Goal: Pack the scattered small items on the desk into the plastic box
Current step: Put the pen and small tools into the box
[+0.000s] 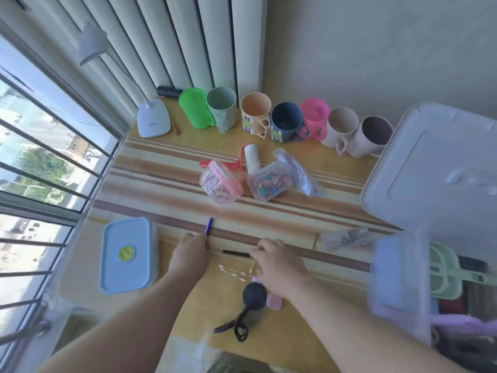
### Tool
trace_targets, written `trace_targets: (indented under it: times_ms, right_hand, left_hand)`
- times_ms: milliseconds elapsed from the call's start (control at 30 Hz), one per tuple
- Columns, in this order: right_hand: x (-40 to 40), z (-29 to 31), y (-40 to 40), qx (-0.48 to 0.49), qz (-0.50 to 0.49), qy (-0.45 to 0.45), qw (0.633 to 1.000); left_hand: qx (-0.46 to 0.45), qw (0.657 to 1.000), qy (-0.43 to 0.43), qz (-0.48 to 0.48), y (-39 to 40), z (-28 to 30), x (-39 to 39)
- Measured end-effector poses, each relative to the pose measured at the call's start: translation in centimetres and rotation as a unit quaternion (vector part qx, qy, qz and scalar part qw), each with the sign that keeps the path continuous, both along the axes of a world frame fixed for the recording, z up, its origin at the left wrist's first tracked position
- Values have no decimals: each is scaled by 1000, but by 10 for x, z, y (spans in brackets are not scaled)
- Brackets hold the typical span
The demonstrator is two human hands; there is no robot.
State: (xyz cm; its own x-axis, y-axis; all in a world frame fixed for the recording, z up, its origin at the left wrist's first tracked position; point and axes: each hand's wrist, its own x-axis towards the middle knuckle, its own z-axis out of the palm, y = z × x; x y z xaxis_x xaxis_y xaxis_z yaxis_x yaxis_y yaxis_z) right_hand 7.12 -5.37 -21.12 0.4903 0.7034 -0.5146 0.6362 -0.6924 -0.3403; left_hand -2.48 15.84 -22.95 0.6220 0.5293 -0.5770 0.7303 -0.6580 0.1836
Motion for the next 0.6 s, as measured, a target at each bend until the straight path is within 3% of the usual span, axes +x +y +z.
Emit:
trace_targets:
  times_ms: [233, 367, 600]
  right_hand:
    - [2, -6, 19, -78, 51, -50, 994]
    - [6, -12, -1, -66, 70, -66, 993]
    - [24, 1, -58, -18, -116, -56, 992]
  left_hand:
    - [-78, 994, -37, 74, -10, 16, -28]
    - [-114, 990, -72, 49, -43, 21, -49]
    - [-112, 990, 28, -78, -112, 11, -78]
